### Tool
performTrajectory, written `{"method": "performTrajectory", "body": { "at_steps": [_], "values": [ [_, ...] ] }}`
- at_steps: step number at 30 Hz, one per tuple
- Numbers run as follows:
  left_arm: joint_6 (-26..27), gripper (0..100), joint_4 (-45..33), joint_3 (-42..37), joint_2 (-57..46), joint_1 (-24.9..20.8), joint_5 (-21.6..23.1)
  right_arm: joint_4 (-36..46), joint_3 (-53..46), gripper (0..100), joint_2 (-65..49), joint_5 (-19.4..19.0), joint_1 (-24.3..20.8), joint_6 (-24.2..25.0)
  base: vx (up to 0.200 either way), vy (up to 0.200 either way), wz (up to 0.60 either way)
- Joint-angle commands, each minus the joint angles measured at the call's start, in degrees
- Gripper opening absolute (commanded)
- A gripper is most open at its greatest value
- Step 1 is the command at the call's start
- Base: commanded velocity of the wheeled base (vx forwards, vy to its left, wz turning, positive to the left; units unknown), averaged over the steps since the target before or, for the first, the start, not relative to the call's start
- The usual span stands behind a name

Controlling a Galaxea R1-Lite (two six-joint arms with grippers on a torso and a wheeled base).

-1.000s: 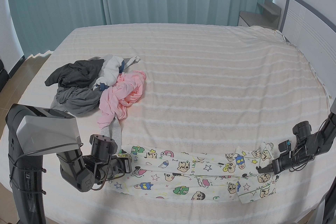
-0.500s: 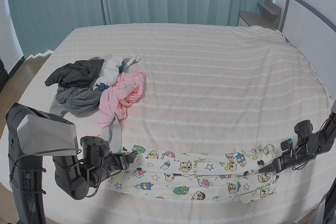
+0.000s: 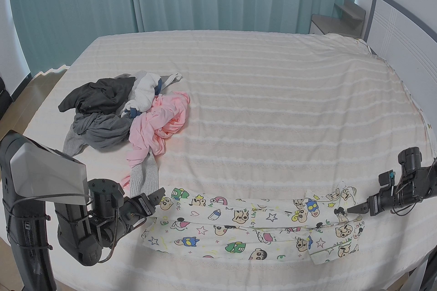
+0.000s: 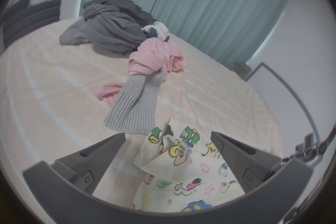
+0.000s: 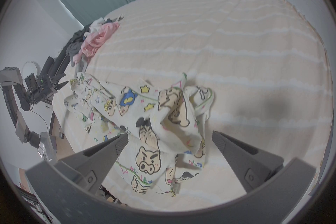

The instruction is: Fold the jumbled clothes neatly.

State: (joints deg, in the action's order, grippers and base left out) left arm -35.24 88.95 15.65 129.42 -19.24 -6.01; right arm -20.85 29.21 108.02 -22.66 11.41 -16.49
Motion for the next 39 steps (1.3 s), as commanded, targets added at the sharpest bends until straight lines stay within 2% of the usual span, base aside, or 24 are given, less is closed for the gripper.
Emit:
{"method": "performTrajectory", "body": {
  "at_steps": [1, 8, 16, 24, 25, 39],
  "values": [
    [-6.2, 100, 1.0, -1.5, -3.9, 0.3, 0.4, 0.0, 2.4, 100, -4.8, -1.7, 0.3, 2.1, 0.0, 0.0, 0.0],
    [-12.3, 100, 1.0, -4.0, -3.8, -0.3, 0.5, 0.3, 6.3, 100, -0.9, -1.2, -4.8, 5.0, 0.0, 0.0, 0.0],
    [-13.2, 100, 1.0, -6.0, -3.3, -0.5, 0.3, 0.5, 11.0, 100, 7.8, 4.8, -7.5, 5.0, 0.0, 0.0, 0.0],
    [-13.6, 100, 1.0, -6.2, -2.1, -0.9, 0.2, 0.6, 11.8, 100, 9.1, 6.1, -7.8, 4.8, 0.0, 0.0, 0.0],
    [-13.5, 100, 1.0, -6.2, -2.1, -0.9, 0.2, 0.6, 11.7, 0, 9.2, 6.1, -7.8, 4.8, 0.0, 0.0, 0.0],
    [-13.6, 100, 1.0, -6.5, -1.6, -1.0, -0.1, 0.2, 6.5, 0, 6.5, 6.2, -6.4, 4.5, 0.0, 0.0, 0.0]
  ]
}}
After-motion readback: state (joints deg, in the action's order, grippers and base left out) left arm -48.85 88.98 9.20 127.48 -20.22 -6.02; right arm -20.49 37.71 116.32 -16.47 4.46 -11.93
